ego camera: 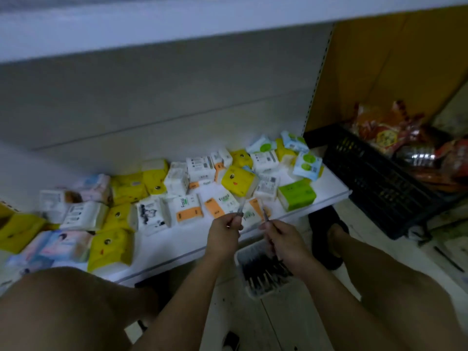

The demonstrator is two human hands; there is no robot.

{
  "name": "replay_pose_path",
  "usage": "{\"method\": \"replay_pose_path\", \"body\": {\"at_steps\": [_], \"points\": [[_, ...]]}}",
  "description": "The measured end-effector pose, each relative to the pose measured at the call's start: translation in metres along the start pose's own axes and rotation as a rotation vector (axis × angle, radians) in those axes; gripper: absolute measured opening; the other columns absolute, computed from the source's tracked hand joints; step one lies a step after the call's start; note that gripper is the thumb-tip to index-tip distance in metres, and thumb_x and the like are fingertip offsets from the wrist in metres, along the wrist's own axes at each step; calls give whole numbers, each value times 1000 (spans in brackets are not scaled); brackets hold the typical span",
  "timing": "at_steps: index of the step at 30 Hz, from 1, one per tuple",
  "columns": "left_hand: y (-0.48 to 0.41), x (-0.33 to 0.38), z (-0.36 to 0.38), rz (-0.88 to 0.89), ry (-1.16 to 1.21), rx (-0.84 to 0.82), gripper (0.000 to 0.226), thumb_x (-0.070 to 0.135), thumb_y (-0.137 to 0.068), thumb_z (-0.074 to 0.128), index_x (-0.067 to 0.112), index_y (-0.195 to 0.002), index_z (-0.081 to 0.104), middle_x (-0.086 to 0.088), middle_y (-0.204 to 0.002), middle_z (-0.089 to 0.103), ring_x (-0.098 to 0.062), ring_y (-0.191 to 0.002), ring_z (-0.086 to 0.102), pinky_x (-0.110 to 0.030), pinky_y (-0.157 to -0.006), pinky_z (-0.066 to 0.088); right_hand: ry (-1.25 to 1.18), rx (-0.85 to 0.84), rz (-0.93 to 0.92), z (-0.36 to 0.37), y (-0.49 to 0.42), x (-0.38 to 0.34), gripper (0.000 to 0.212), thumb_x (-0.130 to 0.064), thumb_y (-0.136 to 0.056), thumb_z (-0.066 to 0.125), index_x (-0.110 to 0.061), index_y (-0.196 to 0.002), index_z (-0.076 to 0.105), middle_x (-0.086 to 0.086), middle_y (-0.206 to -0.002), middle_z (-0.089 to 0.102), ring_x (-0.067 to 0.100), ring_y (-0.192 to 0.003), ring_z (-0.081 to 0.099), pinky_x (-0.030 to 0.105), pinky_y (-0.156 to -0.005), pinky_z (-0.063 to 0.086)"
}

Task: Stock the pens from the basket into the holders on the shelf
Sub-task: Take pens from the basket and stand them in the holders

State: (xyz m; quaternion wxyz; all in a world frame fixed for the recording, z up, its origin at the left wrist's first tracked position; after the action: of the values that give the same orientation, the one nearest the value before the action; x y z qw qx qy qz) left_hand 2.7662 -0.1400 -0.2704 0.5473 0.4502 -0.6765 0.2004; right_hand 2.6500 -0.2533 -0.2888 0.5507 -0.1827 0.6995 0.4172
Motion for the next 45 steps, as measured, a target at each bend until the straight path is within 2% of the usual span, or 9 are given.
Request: {"method": "replay_pose_path", "body": {"at_steps": [3,7,10,14,17,21,27,38,45], "points": [[10,45,-23,108,105,-41,24,6,-100,46,-2,-116,62,-2,-78,61,-9,-63,53,-20,-54,43,-85,-1,-144,16,18,-55,21,-4,-101,45,4,-103,64,7,-64,51,15,-55,53,22,-51,50],[35,112,-74,298,262,-1,18,3,-96,53,8,-107,66,0,-76,71,-13,-69,67,-23,-60,52,-93,-27,-377,47,45,-137,17,-1,-99,47,-9,-95,61,17,-77,65,24,-68,64,32,-67,59],[53,151,-120,377,314,87,18,5,-93,58,21,-94,66,1,-77,74,-10,-69,70,-17,-58,52,-50,-54,-508,71,69,-185,15,-6,-98,52,-11,-89,63,10,-79,71,22,-74,69,36,-71,57],[82,204,-177,498,347,144,9,7,-91,63,14,-93,68,5,-75,75,-12,-73,72,-19,-61,55,38,-26,-668,95,104,-249,19,-12,-94,60,-23,-83,70,-1,-78,72,17,-79,67,30,-74,54],[107,245,-223,629,313,240,12,10,-88,67,21,-88,69,4,-75,74,-9,-75,71,-24,-66,57,63,-53,-770,118,132,-301,10,-17,-92,63,-22,-92,72,-1,-88,73,17,-88,68,32,-79,54],[131,290,-280,729,237,391,15,15,-84,72,30,-83,69,8,-77,72,-3,-72,66,-32,-70,58,40,-133,-945,151,171,-369,20,-9,-90,65,-28,-86,71,-9,-79,73,4,-76,68,18,-68,55],[135,344,-352,778,217,551,10,17,-85,72,18,-95,72,2,-85,73,-12,-81,69,-42,-75,59,4,-178,-1006,192,175,-446,17,-2,-89,64,-19,-93,65,5,-84,70,18,-77,69,24,-62,57],[59,394,-429,786,185,699,14,18,-88,68,16,-101,71,3,-87,74,-9,-79,70,-31,-70,60,-52,-153,-1085,246,111,-542,18,-11,-88,68,-28,-87,64,-3,-82,69,14,-76,69,25,-63,57],[16,388,-439,758,191,696,14,16,-90,66,12,-102,70,-1,-86,73,-14,-80,71,-28,-65,59,-21,-109,-1073,269,65,-552,20,-15,-87,70,-33,-84,62,-9,-78,68,9,-76,67,27,-70,57]]}}
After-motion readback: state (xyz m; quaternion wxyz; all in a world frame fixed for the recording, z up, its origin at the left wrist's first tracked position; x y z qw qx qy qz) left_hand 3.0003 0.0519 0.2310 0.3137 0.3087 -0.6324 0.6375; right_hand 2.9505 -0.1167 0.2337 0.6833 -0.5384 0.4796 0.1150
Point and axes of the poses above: each hand's wrist, its own y-axis away from the middle knuckle, its own z-axis out of the palm, x = y × z, the point moved 9 cm from there along -y, towards the middle knuckle
